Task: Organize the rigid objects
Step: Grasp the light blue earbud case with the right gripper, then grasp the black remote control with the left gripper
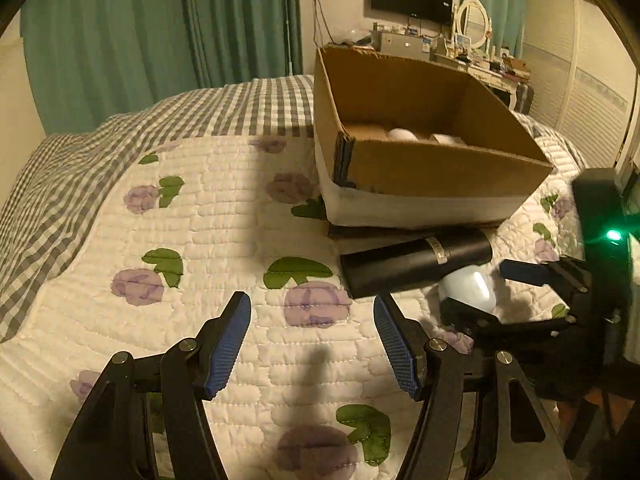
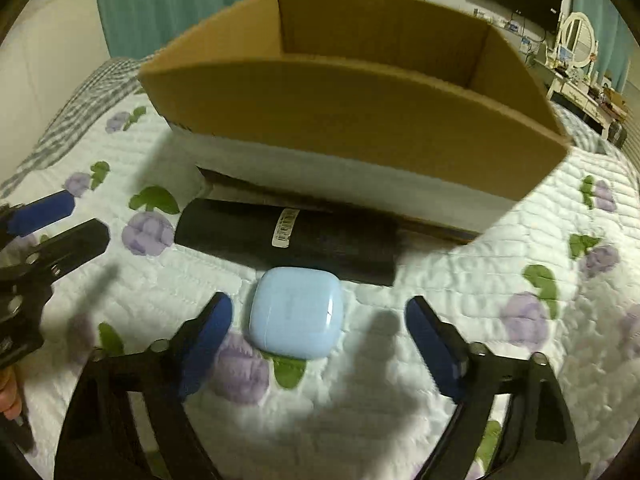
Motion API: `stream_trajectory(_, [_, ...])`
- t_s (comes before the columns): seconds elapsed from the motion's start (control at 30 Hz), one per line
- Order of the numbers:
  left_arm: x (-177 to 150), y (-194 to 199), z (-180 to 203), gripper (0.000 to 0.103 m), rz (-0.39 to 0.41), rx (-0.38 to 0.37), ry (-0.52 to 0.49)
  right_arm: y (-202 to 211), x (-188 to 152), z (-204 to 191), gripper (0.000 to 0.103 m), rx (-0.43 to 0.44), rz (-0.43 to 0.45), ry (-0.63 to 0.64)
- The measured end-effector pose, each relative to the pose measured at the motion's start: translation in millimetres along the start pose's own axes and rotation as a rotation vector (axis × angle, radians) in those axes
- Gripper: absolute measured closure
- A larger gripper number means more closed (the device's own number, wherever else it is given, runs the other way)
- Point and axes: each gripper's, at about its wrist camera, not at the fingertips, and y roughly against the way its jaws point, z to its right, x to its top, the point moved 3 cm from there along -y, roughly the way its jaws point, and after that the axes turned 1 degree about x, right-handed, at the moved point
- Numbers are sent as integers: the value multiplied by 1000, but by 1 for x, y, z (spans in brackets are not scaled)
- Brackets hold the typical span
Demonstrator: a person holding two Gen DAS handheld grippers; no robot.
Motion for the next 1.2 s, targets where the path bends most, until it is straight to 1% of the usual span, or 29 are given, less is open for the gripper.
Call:
stream_trajectory(0.03, [-1, -2, 1, 36, -5, 5, -7, -8, 0, 0, 23, 1, -19, -4])
stream_trajectory(0.13, [-1, -2, 6, 36, -6, 13, -26, -16, -3, 0, 26, -12, -34, 10])
stream_trajectory(0.17, [-1, -2, 8, 36, -5, 10, -34, -15, -4, -1, 30, -15, -33, 21])
stream_trajectory(0.2, [0, -2, 10, 36, -6, 3, -40, -13, -5, -1, 38, -14, -31, 27])
stream_trajectory(0.27, [1, -2, 16, 36, -12, -4, -63, -9, -8, 1, 51, -14, -27, 27])
stream_trajectory(0.3, [1, -2, 20, 36, -13, -3, -79, -6, -8, 5, 51, -14, -23, 20])
stream_trajectory(0.37, [1, 1, 28, 36, -12, -8, -106, 3, -11, 12, 51, 24, -22, -21])
stream_trajectory(0.4, [1, 2, 32, 36, -13, -17, -116, 8, -12, 17, 51, 28, -15, -38])
stream_trajectory(0.57, [8, 4, 56, 36, 3, -38, -196, 45, -11, 39, 51, 11, 53, -83])
stream_trajectory(0.63, [13, 0, 65, 36, 7, -54, -231, 57, -8, 47, 51, 8, 75, -104])
stream_trajectory(0.7, [17, -9, 75, 36, 8, -50, -285, 63, -7, 58, 51, 1, 86, -130])
stream_trajectory(0.87, [17, -46, 96, 36, -34, -57, -436, 57, -9, 73, 51, 17, 46, -173])
stream_trajectory(0.97, [15, -62, 108, 36, -53, -69, -505, 52, -10, 74, 51, 21, 25, -182])
stream_trajectory(1.07, [15, -71, 118, 36, -14, -54, -580, 46, -10, 76, 51, 24, 8, -193])
stream_trajectory(1.13, [17, -77, 119, 36, -13, -62, -580, 41, -12, 77, 51, 24, -7, -198])
stream_trajectory(1.2, [20, -81, 116, 39, -11, -89, -556, 36, -13, 76, 51, 23, -22, -198])
